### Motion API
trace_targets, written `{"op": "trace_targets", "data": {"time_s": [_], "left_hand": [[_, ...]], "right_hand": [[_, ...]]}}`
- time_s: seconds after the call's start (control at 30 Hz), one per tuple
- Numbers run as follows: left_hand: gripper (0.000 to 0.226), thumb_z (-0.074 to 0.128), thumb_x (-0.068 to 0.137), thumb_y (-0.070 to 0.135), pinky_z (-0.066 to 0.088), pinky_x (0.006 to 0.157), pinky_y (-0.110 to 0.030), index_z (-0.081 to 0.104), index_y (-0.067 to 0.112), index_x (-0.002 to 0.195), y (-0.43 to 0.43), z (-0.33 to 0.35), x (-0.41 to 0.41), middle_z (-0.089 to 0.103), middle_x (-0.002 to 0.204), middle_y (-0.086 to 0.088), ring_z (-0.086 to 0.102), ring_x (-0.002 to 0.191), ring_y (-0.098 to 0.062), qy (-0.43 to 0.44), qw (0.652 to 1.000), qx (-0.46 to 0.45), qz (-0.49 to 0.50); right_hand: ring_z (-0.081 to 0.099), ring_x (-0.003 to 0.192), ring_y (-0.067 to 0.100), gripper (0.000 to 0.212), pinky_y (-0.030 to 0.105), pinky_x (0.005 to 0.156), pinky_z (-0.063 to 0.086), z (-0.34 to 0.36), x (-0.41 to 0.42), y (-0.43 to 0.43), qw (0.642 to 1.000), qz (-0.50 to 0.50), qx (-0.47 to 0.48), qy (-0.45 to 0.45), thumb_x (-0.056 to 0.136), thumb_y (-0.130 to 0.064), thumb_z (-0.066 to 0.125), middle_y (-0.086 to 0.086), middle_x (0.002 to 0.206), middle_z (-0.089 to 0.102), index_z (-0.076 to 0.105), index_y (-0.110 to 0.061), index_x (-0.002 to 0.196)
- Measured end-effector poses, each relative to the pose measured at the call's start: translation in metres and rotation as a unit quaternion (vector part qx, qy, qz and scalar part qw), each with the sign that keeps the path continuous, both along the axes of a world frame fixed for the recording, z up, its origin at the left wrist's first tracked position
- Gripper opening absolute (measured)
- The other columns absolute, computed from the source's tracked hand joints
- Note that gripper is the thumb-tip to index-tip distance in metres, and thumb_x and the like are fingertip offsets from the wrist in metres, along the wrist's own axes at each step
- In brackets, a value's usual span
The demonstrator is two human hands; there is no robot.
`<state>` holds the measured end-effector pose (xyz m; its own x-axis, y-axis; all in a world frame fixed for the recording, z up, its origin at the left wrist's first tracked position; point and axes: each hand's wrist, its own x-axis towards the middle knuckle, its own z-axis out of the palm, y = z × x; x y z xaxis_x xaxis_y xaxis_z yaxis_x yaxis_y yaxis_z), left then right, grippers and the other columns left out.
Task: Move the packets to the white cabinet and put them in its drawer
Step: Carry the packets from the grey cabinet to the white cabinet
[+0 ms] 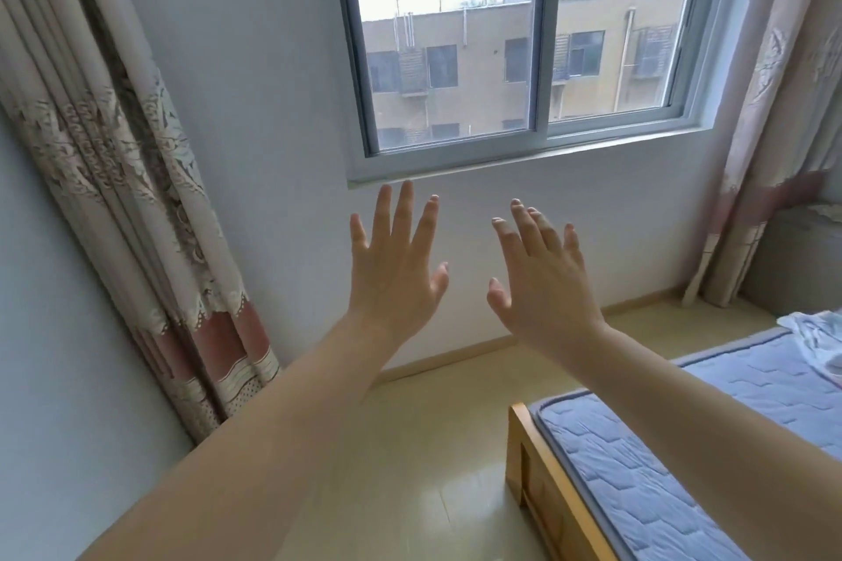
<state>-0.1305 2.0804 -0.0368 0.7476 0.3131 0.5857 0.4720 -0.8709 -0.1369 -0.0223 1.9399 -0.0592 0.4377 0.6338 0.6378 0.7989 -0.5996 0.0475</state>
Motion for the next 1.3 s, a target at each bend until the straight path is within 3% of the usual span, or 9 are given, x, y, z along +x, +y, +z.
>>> {"op": "trace_targets", "data": {"time_s": [0.13,0.33,0.43,0.57,0.8,1.0,1.1,1.23,1.3], "left_hand": [[0.077,0.036,0.095,0.052,-0.007,0.114,-0.055,-0.005,0.024,0.153,0.058,-0.014,0.105,-0.015,0.16,-0.007,-0.016,0.147,-0.029,0.025,0.999,-0.007,-0.037],[0.076,0.032,0.097,0.052,-0.015,0.112,-0.052,-0.016,0.027,0.15,0.139,-0.027,0.268,-0.028,0.157,-0.003,-0.027,0.143,-0.026,0.07,0.995,-0.029,-0.057],[0.076,0.033,0.097,0.051,-0.015,0.112,-0.052,-0.016,0.027,0.151,0.184,-0.02,0.342,-0.027,0.157,-0.002,-0.027,0.143,-0.026,0.075,0.995,-0.029,-0.062],[0.076,0.038,0.096,0.048,-0.014,0.113,-0.051,-0.009,0.027,0.152,0.24,-0.013,0.433,-0.022,0.158,-0.002,-0.023,0.145,-0.024,0.059,0.994,-0.043,-0.08],[0.076,0.039,0.096,0.048,-0.012,0.113,-0.052,-0.005,0.027,0.153,0.311,-0.04,0.615,-0.019,0.159,-0.001,-0.022,0.145,-0.024,0.073,0.981,-0.046,-0.175],[0.076,0.039,0.096,0.049,-0.006,0.115,-0.053,-0.006,0.025,0.153,0.348,-0.031,0.798,-0.017,0.16,-0.001,-0.02,0.146,-0.024,0.088,0.957,-0.022,-0.275],[0.076,0.038,0.095,0.049,-0.004,0.117,-0.053,-0.005,0.025,0.153,0.343,-0.024,0.884,-0.014,0.16,-0.002,-0.018,0.146,-0.024,0.087,0.939,-0.019,-0.333],[0.075,0.038,0.095,0.05,-0.002,0.117,-0.053,-0.003,0.025,0.153,0.308,-0.039,0.982,-0.012,0.161,-0.004,-0.015,0.147,-0.025,0.1,0.91,-0.021,-0.401],[0.076,0.037,0.095,0.05,0.0,0.118,-0.053,-0.004,0.025,0.153,0.281,-0.052,1.028,-0.012,0.161,-0.005,-0.015,0.147,-0.026,0.117,0.898,-0.02,-0.424]], "right_hand": [[0.032,0.139,0.033,0.069,0.057,0.109,0.025,-0.013,0.091,0.058,0.999,-0.038,0.003,0.017,0.082,-0.037,0.065,0.016,0.151,0.033,0.04,-0.01,0.14],[0.04,0.134,0.036,0.063,0.059,0.106,0.029,-0.021,0.248,0.147,0.998,-0.053,0.034,0.007,0.084,-0.04,0.062,0.019,0.146,0.04,0.046,-0.007,0.136],[0.04,0.133,0.037,0.061,0.06,0.106,0.028,-0.015,0.321,0.192,0.997,-0.052,0.046,0.02,0.087,-0.041,0.057,0.019,0.145,0.041,0.046,-0.006,0.135],[0.037,0.135,0.035,0.063,0.059,0.109,0.024,-0.016,0.411,0.243,0.995,-0.069,0.044,0.057,0.089,-0.046,0.033,0.017,0.146,0.04,0.044,-0.007,0.138],[0.023,0.142,0.032,0.06,0.056,0.114,0.012,-0.039,0.575,0.297,0.984,-0.155,0.049,0.076,0.094,-0.04,0.043,0.015,0.154,0.025,0.034,-0.009,0.144],[0.012,0.146,0.028,0.06,0.053,0.116,0.005,-0.023,0.718,0.32,0.959,-0.266,0.052,0.088,0.097,-0.04,0.038,0.012,0.158,0.013,0.024,-0.012,0.148],[0.021,0.144,0.031,0.06,0.055,0.114,0.012,-0.021,0.781,0.317,0.942,-0.323,0.051,0.079,0.095,-0.039,0.044,0.015,0.156,0.021,0.031,-0.01,0.146],[0.048,0.127,0.037,0.058,0.061,0.1,0.036,-0.035,0.853,0.29,0.916,-0.395,0.036,0.061,0.083,-0.038,0.054,0.021,0.141,0.046,0.053,-0.004,0.13],[0.049,0.126,0.037,0.058,0.061,0.099,0.037,-0.043,0.887,0.267,0.903,-0.422,0.031,0.069,0.082,-0.037,0.056,0.021,0.14,0.047,0.054,-0.003,0.129]]}}
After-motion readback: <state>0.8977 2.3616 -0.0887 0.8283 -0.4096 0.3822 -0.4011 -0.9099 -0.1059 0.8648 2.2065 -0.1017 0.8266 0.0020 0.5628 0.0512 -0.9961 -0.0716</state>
